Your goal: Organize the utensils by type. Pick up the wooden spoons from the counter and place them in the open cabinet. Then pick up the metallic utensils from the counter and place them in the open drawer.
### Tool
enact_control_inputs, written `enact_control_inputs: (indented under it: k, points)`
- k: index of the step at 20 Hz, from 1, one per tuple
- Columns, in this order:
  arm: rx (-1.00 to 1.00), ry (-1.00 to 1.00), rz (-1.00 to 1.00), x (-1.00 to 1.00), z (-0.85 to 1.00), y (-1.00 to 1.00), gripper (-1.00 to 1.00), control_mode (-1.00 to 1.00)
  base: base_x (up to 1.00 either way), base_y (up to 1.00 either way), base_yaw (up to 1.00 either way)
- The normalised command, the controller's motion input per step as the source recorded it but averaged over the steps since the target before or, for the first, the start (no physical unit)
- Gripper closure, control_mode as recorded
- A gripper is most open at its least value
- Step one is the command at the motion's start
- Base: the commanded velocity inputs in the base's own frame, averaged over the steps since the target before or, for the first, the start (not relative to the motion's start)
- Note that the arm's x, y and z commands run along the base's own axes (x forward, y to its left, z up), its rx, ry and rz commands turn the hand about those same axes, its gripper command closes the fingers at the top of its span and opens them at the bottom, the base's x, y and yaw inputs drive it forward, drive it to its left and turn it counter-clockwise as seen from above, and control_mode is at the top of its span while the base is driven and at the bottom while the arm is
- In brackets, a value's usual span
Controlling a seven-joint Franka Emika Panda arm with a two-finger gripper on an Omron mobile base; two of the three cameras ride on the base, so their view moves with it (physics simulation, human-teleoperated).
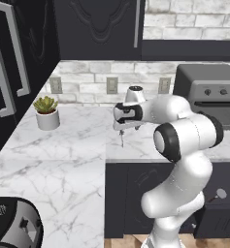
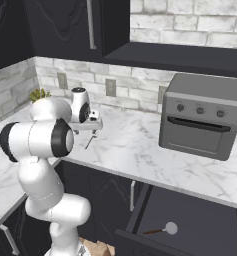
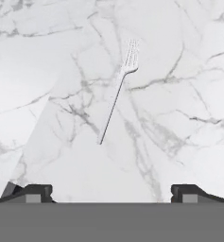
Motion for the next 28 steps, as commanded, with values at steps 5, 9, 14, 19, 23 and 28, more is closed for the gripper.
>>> enact_control_inputs:
  k: [5,9,14,19,23,28]
  points:
    - [-0.01,0.22,0.0,0.57,-0.46,0.13,-1.0,-1.0,0.0,0.0,0.0]
    - [0.0,0.14,0.0,0.58,-0.48,0.07,-1.0,-1.0,0.0,0.0,0.0]
    - [-0.01,0.17,-0.03,0.68,-0.28,0.0,-1.0,-1.0,0.0,0.0,0.0]
    - [-0.05,0.15,-0.04,0.27,-0.42,-0.02,-1.0,-1.0,0.0,0.0,0.0]
    - [0.0,0.0,-0.05,0.05,-0.27,-0.04,-1.0,-1.0,0.0,0.0,0.0]
    - [0.0,-0.02,-0.06,-0.02,-0.2,-0.16,-1.0,-1.0,0.0,0.0,0.0]
